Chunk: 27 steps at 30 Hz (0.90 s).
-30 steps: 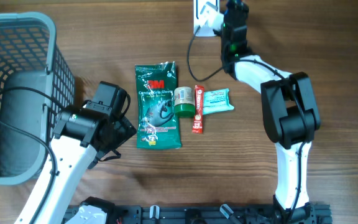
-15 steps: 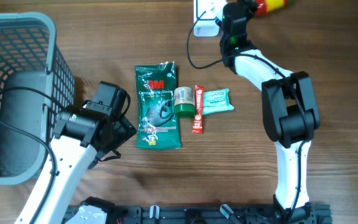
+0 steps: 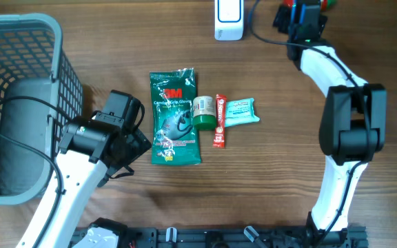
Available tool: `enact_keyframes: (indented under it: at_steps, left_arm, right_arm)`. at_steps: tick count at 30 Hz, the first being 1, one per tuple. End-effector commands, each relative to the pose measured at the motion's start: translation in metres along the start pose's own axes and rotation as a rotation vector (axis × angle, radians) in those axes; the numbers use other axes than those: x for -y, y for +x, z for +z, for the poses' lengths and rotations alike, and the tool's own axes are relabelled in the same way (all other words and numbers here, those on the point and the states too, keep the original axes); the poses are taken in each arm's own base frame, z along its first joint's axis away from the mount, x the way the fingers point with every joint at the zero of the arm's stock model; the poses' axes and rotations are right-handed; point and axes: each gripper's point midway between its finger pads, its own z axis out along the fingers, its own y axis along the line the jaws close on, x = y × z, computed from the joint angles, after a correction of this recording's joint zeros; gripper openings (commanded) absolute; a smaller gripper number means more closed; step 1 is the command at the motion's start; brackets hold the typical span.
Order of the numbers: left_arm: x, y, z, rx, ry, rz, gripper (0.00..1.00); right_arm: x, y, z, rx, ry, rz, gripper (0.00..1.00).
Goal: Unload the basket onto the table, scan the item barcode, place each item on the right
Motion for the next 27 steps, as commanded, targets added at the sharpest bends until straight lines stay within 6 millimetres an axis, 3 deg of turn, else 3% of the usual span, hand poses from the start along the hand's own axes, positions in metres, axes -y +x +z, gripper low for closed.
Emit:
enact_keyframes:
  at_steps: [1,2,4,10,14,19,24,27]
  left_arm:
    - [0.0,0.0,0.0,0.002,-0.002,-0.012,1.0]
    - [0.0,0.0,0.0,0.002,-0.002,-0.012,1.0]
    - [0.0,0.0,0.0,0.002,-0.002,-0.012,1.0]
    - [0.0,0.0,0.0,0.002,-0.002,-0.012,1.0]
    - [0.0,0.0,0.0,0.002,-0.002,-0.012,1.0]
    - [0.0,0.0,0.0,0.002,-0.002,-0.012,1.0]
    - [0.0,0.0,0.0,0.002,-0.002,-0.012,1.0]
    - [0.0,0.0,0.0,0.002,-0.002,-0.012,1.0]
  right_arm:
    - [-0.019,-0.036,-0.004,0.082,-0.166,0.184,0.59]
    - [-0.017,-0.039,-0.002,0.101,-0.169,0.185,0.33]
    - [-0.014,-0.044,0.001,0.131,-0.17,0.173,0.06]
    - [-0.016,-0.043,0.018,0.199,-0.181,0.09,0.05]
    - [-0.018,-0.032,0.042,0.201,-0.179,0.089,0.05]
    - [-0.024,-0.033,0.066,0.225,-0.185,0.093,0.05]
    - [-0.027,-0.035,0.08,0.231,-0.184,0.08,0.05]
    - [-0.024,-0.025,0.085,0.211,-0.169,0.042,0.05]
